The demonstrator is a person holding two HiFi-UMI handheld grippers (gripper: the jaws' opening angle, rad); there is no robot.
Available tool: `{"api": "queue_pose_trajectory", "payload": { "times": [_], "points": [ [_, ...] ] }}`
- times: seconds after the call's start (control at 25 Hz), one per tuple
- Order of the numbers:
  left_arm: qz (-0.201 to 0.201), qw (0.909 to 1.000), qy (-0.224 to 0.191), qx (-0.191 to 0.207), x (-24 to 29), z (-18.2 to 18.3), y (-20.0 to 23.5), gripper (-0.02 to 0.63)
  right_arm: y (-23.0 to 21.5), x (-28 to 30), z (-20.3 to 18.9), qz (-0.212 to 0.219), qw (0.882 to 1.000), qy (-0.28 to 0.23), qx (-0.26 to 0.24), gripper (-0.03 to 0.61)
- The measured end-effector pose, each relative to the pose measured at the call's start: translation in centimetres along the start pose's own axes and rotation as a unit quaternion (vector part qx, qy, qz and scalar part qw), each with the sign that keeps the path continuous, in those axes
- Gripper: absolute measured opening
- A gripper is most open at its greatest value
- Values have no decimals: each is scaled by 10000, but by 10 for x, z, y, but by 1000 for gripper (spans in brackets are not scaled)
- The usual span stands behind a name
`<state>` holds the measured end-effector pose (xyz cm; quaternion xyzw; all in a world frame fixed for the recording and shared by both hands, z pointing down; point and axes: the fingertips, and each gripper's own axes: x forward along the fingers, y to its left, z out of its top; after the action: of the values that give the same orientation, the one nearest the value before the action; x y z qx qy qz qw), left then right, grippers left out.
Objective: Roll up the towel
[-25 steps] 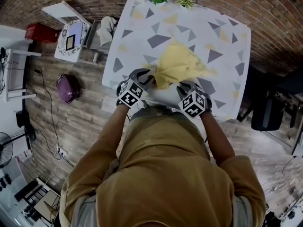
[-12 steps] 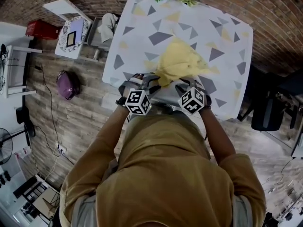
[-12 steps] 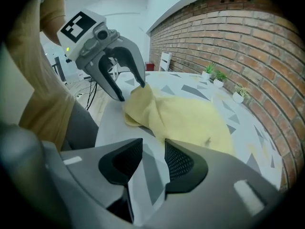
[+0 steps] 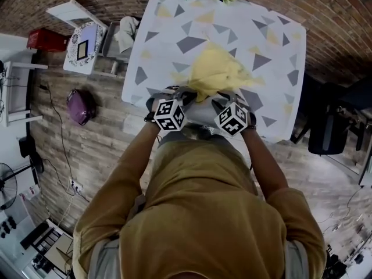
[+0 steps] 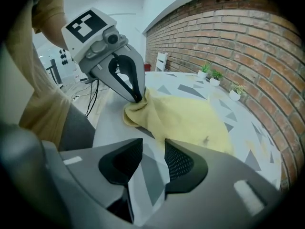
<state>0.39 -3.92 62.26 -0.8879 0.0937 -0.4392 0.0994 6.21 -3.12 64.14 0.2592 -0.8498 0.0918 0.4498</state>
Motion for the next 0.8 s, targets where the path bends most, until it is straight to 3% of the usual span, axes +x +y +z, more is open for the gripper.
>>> {"api": "queue_pose_trajectory", "payload": {
  "times": [0.24,0.36,0.6,0.64,0.68,0.8],
  "points": [
    [181,9996,61,186,-9,-7,7,91,0,0,-2,-23,10000,-14,21,126],
    [109,9978,261,598,-6,-9,8,184,1,0,-2,-14,10000,-5,20,126],
    [-144,9906,479,1275,9,-4,4,195,1,0,-1,-28,10000,21,27,126],
    [-191,9905,493,1273,12,-4,3,195,1,0,-1,-28,10000,23,37,126],
    [-249,9914,490,1186,14,-5,0,143,1,0,-1,-28,10000,25,45,126],
    [-328,9982,265,421,12,-2,-2,78,2,-1,-2,-22,10000,20,51,126]
  ]
}}
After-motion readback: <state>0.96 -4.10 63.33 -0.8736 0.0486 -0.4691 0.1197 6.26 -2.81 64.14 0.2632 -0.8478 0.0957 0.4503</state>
